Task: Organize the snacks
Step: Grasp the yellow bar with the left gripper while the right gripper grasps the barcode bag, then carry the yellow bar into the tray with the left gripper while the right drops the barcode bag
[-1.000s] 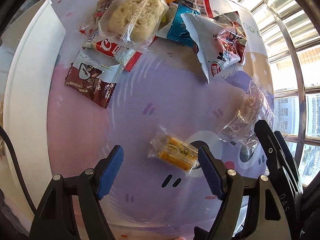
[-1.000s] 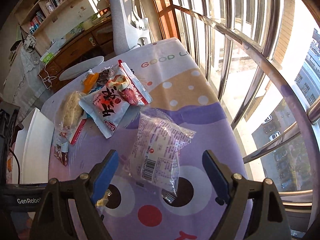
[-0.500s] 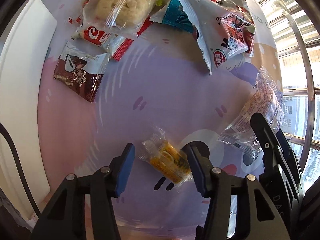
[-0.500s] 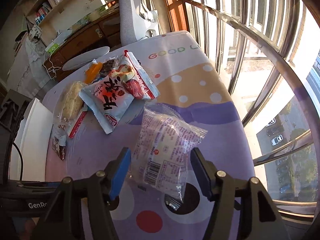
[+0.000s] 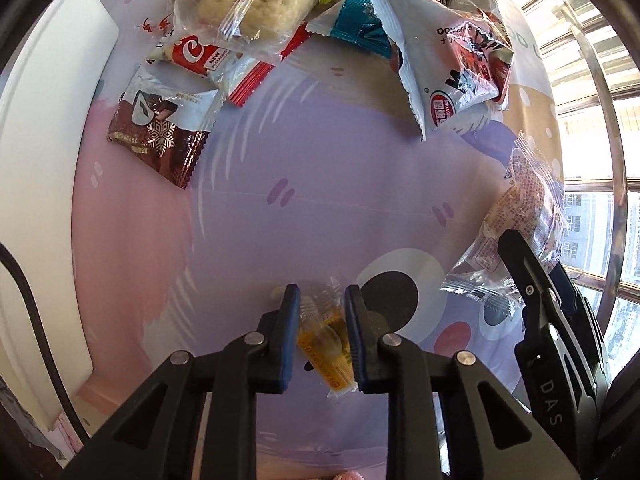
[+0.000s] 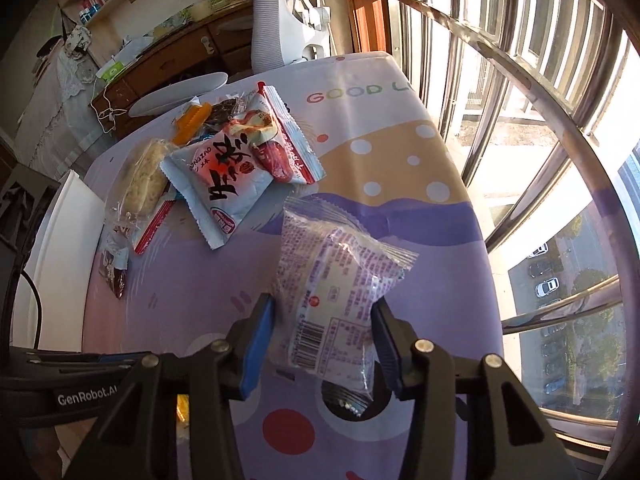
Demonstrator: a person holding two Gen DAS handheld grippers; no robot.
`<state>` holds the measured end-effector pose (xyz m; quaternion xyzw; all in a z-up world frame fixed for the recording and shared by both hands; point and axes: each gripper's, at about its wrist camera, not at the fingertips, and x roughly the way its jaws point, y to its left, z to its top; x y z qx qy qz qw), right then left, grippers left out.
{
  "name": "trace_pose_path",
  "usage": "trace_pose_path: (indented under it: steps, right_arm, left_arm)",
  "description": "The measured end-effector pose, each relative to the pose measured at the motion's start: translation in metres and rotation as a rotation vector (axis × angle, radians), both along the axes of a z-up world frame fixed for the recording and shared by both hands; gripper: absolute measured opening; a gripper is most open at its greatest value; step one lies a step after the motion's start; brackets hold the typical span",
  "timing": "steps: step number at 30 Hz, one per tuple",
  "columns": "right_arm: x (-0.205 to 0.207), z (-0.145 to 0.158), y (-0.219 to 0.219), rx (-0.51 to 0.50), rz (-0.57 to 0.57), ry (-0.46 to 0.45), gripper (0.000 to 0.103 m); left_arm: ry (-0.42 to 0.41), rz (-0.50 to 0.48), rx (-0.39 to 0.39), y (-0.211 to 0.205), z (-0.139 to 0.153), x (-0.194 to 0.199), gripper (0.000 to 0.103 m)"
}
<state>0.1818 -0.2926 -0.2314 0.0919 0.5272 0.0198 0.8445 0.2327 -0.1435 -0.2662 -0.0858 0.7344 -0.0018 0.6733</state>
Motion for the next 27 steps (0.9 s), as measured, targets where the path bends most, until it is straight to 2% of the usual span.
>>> trace_pose_path:
  steps: [4,13,19,27]
  right_arm:
    - [-0.003,0.003,-0.003,-0.003,-0.010,0.006,0.047]
    - [-0.017,0.015,-0.013,-0.019,-0.041,0.003,0.046]
    - [-0.027,0.028,-0.009,-0.025,-0.039,-0.002,0.045]
    - [-0.047,0.045,0.012,-0.018,0.006,-0.014,0.045]
  left_arm:
    - [-0.018,0.004,-0.016,0.002,0.004,-0.001,0.015]
    - [-0.066,0.002,-0.079,0.012,0.023,-0.010,0.012]
    - [-0.129,-0.013,-0.108,0.028,0.045,-0.014,0.012]
    - [-0.245,-0.039,-0.130,0.048,0.093,-0.039,0.012]
